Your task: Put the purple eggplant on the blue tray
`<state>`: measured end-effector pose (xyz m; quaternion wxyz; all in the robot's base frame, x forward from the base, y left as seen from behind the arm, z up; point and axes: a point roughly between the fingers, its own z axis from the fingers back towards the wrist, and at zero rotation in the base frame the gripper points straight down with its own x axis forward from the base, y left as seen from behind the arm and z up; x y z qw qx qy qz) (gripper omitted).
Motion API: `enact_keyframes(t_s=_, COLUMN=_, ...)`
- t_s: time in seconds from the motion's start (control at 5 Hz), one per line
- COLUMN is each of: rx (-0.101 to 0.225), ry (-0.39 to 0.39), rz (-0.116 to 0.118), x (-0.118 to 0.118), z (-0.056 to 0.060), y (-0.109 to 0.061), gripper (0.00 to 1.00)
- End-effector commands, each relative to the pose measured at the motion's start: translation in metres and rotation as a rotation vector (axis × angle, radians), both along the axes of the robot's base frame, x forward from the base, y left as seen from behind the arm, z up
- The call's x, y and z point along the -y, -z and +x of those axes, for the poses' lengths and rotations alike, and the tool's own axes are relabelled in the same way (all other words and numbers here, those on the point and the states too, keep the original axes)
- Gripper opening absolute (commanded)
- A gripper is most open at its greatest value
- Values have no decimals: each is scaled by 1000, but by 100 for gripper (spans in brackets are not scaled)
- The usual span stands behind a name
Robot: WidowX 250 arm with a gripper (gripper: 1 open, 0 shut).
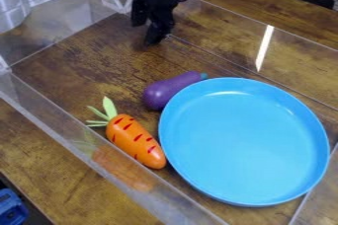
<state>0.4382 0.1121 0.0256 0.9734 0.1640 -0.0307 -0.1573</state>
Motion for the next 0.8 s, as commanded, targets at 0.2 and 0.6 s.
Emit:
enact_keyframes(t_s=0.2, rx=29, ry=-38, rz=-22, x=25, z=-1, y=-13, gripper=100)
enact_keyframes(t_s=0.6, rx=49, ry=-39, rz=-45, x=51, z=-6, y=-24, gripper=100)
